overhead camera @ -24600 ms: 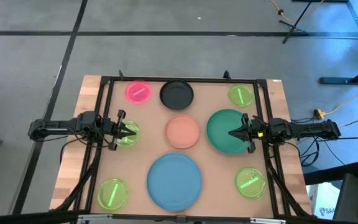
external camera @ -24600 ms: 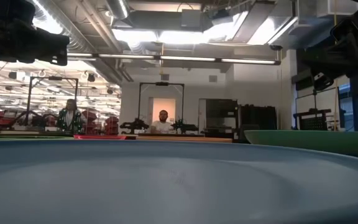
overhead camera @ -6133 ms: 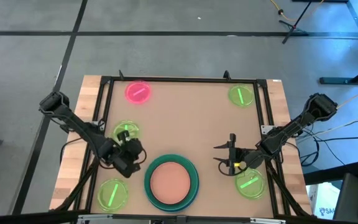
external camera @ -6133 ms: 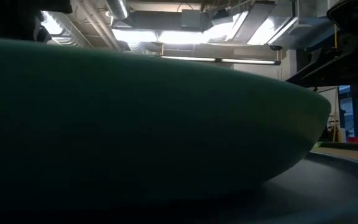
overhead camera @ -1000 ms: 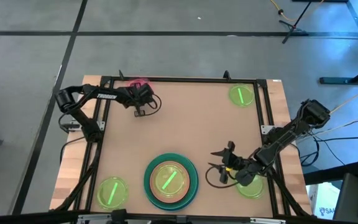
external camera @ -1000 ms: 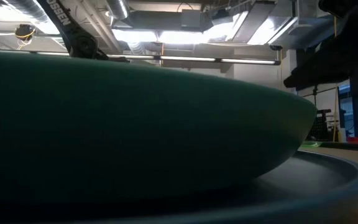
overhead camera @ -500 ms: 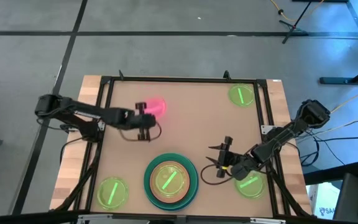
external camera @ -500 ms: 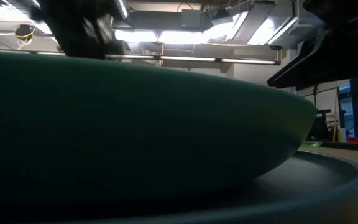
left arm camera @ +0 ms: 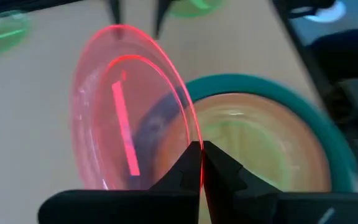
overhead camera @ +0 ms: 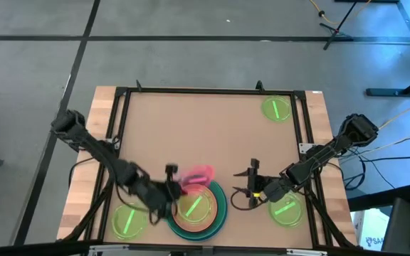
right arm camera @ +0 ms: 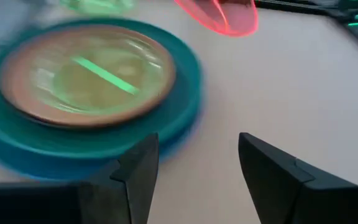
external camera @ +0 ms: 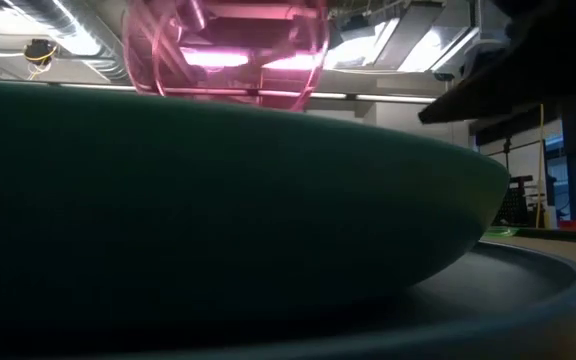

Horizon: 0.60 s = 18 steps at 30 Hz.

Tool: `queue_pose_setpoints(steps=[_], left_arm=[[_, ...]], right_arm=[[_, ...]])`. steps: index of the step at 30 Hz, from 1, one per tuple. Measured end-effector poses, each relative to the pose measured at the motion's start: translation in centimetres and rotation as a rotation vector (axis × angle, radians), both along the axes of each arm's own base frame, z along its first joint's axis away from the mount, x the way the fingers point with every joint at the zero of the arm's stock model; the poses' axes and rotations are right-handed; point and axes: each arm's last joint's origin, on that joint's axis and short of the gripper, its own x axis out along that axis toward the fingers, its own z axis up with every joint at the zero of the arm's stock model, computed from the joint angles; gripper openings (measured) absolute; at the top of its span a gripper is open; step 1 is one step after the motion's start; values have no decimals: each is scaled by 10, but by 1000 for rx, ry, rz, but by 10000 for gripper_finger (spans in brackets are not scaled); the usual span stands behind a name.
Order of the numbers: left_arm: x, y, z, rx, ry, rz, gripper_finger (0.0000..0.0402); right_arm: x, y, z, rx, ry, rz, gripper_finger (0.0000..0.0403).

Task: Stack plastic plates
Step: Stack the light pink plate on top of the light green plate

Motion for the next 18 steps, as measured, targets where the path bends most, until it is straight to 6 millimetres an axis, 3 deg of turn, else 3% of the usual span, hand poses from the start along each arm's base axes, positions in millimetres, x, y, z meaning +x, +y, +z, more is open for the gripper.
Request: queue_pose_setpoints(steps=[6, 9, 14, 18], left_arm=[[13, -63, -3, -4, 12, -110, 2], [15, -80, -13, -11, 47, -113, 2], [21, -85, -39, 10, 118, -74, 8], [25, -82, -46, -22, 162, -48, 43]], right_arm=[[-6, 17, 5, 162, -23, 109, 214], [-16, 31, 7, 195, -45, 131, 214], [-34, 53, 13, 244, -115, 169, 214], [-47, 66, 14, 305, -146, 153, 214]])
